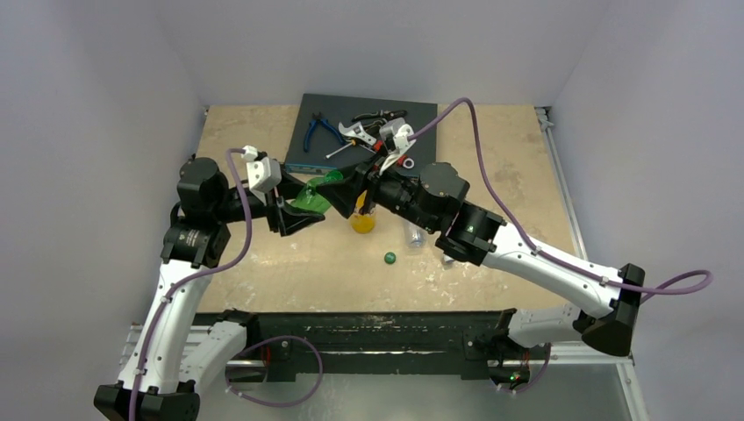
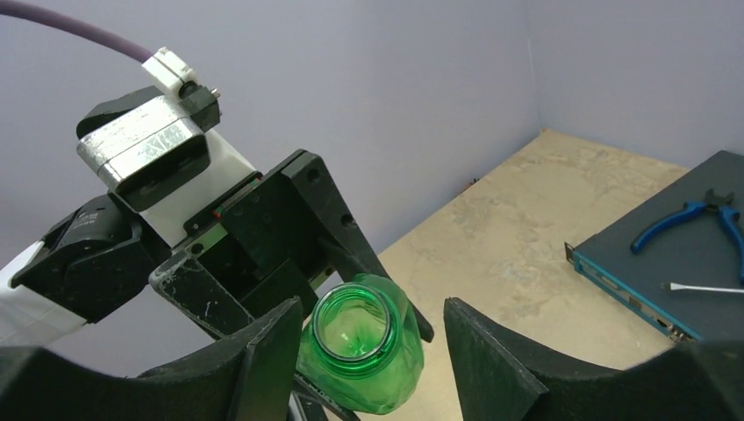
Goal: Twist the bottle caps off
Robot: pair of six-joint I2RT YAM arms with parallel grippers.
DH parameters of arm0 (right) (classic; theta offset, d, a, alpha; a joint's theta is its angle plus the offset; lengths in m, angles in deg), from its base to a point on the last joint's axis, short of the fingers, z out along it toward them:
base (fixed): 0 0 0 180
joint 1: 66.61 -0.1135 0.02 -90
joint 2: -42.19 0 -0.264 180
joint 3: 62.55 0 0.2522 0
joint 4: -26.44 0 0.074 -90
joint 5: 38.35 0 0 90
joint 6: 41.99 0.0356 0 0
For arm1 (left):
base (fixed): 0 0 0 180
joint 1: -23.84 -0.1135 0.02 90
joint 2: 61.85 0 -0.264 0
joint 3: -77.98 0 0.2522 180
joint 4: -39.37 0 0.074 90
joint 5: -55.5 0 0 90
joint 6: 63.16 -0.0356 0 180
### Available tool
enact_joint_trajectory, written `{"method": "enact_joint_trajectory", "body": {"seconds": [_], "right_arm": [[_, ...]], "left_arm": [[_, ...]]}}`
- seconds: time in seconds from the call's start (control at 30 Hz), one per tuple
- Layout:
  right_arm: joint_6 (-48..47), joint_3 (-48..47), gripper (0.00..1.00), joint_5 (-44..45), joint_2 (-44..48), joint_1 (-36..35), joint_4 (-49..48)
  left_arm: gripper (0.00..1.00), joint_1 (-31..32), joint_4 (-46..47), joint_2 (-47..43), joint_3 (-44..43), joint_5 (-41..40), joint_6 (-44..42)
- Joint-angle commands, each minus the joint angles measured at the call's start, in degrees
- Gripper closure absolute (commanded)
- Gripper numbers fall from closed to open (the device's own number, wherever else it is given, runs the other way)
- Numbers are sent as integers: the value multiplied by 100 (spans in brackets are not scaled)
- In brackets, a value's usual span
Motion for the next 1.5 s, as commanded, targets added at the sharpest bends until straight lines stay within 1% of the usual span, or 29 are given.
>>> {"method": "enact_joint_trajectory", "body": {"seconds": [0.0, 0.07, 0.13, 0.17, 0.23, 0.27, 0.3, 0.33, 0.4, 0.5, 0.63, 0.77, 0.93, 1.13, 1.37, 1.47], "right_arm": [[-27, -186, 39, -65, -22, -131, -224], [-10, -174, 49, 8, -60, -154, -225], [-20, -181, 66, 59, -91, -164, -209], [-35, -194, 73, 104, -108, -165, -195], [-112, -283, 81, 251, -141, -165, -86], [-131, -360, 83, 338, -174, -165, 22], [-240, -447, 85, 344, -206, -165, 97], [-360, -556, 87, 423, -253, -154, 186], [-664, -880, 89, 725, -405, -112, 520], [-992, -1390, 90, 983, -667, 98, 985], [-1042, -1785, 91, 943, -873, 746, 1221], [-1284, -1996, 93, 1156, -1124, 1350, 1415], [-1352, -1970, 93, 1142, -1377, 1904, 1451], [-1503, -1688, 93, 1228, -1674, 2189, 1360], [-1437, -1150, 94, 1185, -2038, 2209, 1039], [-1411, -1101, 94, 1183, -2308, 2213, 908]], "left_arm": [[100, 19, 245, -20, -38, 111, 58], [100, 19, 272, -27, -21, 124, 82], [98, 19, 280, -28, -22, 107, 114], [86, 19, 269, -28, -23, 89, 130], [38, 19, 232, -28, -21, 14, 190], [22, 19, 197, -21, -27, -21, 212], [14, 19, 154, -18, -28, -71, 218], [9, 19, 108, -12, -28, -148, 228], [5, 19, -20, 2, -33, -327, 240], [0, 19, -299, 69, -90, -531, 156], [0, 19, -614, 195, -240, -791, 81], [0, 19, -945, 313, -413, -806, -108], [0, 19, -973, 306, -471, -864, -188], [0, 19, -959, 297, -519, -811, -188], [0, 19, -992, 296, -570, -789, -248], [0, 19, -977, 305, -578, -767, -245]]}}
